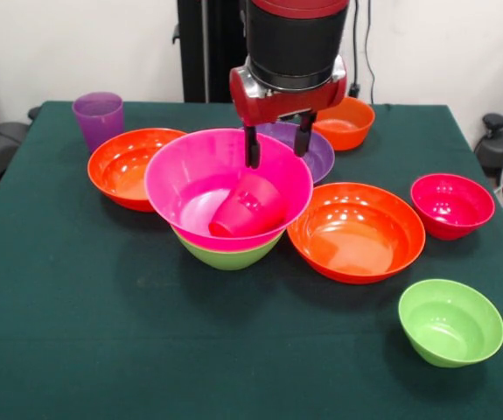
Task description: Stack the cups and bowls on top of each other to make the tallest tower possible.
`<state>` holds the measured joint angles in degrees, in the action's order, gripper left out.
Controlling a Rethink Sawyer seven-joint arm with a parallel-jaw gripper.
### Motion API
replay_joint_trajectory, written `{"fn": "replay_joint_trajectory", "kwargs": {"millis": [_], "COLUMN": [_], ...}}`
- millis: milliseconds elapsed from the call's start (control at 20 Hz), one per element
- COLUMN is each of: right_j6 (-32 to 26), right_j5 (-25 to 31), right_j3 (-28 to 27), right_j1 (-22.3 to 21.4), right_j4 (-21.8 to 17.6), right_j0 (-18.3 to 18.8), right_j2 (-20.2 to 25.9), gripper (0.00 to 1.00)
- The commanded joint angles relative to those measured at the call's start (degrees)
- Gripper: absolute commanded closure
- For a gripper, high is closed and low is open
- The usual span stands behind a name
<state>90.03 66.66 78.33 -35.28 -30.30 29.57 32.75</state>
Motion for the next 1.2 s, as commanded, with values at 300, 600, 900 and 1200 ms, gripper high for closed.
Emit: {"fn": "replay_joint_trajectory", "kwargs": {"millis": [300, 600, 900, 1200], "right_j6": [-17.15, -13.30, -10.58, -7.32], "right_j5": [0.31, -2.91, -5.78, -7.31], "right_j3": [0.66, 3.10, 4.65, 5.22], "right_j1": [3.91, 5.11, 6.10, 6.62], "right_j4": [-7.47, -7.70, -7.65, -7.35], "right_j0": [0.80, 0.42, -0.03, -1.46], "right_j2": [1.40, 1.30, 1.33, 0.72], "gripper": [0.00, 0.00, 0.00, 0.00]}}
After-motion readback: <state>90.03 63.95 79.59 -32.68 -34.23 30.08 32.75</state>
